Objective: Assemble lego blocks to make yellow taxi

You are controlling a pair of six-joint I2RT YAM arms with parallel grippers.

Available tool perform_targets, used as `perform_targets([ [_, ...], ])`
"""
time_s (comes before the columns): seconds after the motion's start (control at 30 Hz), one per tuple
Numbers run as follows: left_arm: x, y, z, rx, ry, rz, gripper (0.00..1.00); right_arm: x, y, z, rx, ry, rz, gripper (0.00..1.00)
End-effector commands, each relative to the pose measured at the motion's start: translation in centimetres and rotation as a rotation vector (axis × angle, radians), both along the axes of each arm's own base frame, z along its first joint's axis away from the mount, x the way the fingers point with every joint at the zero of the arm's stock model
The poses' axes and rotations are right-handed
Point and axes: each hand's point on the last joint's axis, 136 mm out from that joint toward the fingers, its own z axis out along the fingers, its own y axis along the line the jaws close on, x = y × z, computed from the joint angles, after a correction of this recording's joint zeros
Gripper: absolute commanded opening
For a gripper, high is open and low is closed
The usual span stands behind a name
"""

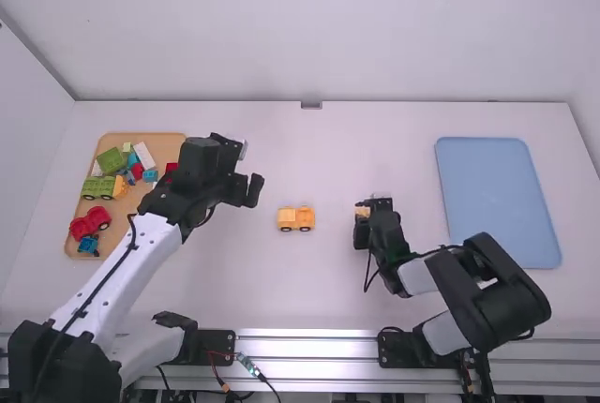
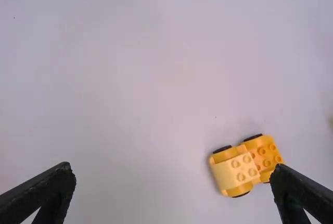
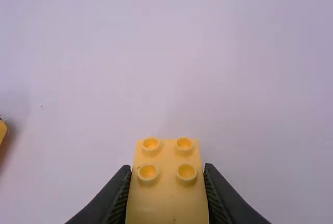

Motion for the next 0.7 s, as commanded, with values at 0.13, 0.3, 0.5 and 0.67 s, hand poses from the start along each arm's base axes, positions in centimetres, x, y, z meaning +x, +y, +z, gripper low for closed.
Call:
perform_targets([
  [0.13,-0.3,-0.2,0.3,-0.008,-0.007,-0.002,0.99,0.1,0.5,0.0,-0.003,-0.006,0.005,0.00],
  [0.3,-0.4,-0.2,0.3,-0.009,-0.006,-0.005,0.99,-0.1,-0.2,-0.4,-0.005,0.016,-0.011,0.01],
  [0.5,-0.3,-0.2,0.3,-0.010,-0.006,-0.004,0.99,-0.1,-0.4,-0.7,-0.012,0.039,-0.014,0.05],
  [0.67,-0.4,-0.2,0.3,-0.009,-0.005,-0.004,0.99,-0.3,-0.5,-0.8,-0.014,0.039,-0.013,0.19],
])
